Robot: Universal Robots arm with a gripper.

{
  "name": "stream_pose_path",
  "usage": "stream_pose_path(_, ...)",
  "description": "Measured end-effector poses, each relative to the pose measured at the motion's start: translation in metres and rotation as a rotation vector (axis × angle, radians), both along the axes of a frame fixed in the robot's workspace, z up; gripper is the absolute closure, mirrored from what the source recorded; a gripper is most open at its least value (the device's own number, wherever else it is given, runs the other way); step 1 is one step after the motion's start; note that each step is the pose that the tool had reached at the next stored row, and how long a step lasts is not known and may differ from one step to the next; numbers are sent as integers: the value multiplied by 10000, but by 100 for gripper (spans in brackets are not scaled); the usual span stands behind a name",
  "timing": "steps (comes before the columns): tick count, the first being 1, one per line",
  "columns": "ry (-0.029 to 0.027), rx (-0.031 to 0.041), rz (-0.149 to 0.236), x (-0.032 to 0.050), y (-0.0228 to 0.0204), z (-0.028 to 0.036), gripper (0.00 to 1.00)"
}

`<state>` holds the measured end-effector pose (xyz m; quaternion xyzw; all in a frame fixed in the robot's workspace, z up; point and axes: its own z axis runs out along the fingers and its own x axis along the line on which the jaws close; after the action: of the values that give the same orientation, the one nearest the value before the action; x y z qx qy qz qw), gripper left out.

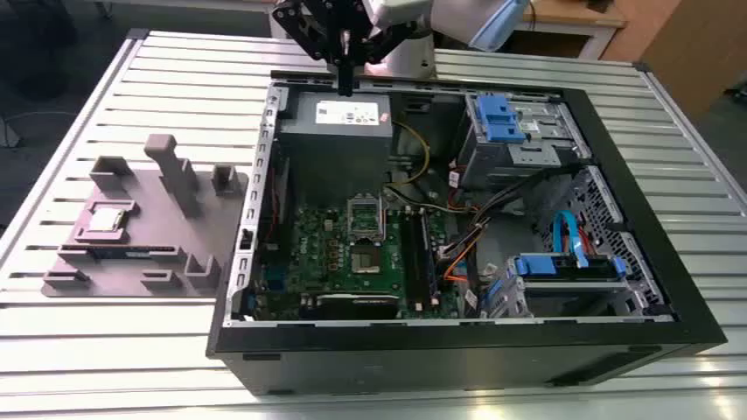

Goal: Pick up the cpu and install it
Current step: 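Reach for the cpu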

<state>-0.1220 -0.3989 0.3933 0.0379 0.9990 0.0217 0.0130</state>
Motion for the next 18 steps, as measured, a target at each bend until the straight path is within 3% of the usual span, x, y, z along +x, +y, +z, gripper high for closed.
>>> stream_pose_path(18, 0, 15, 0, -45, 0, 0, 89)
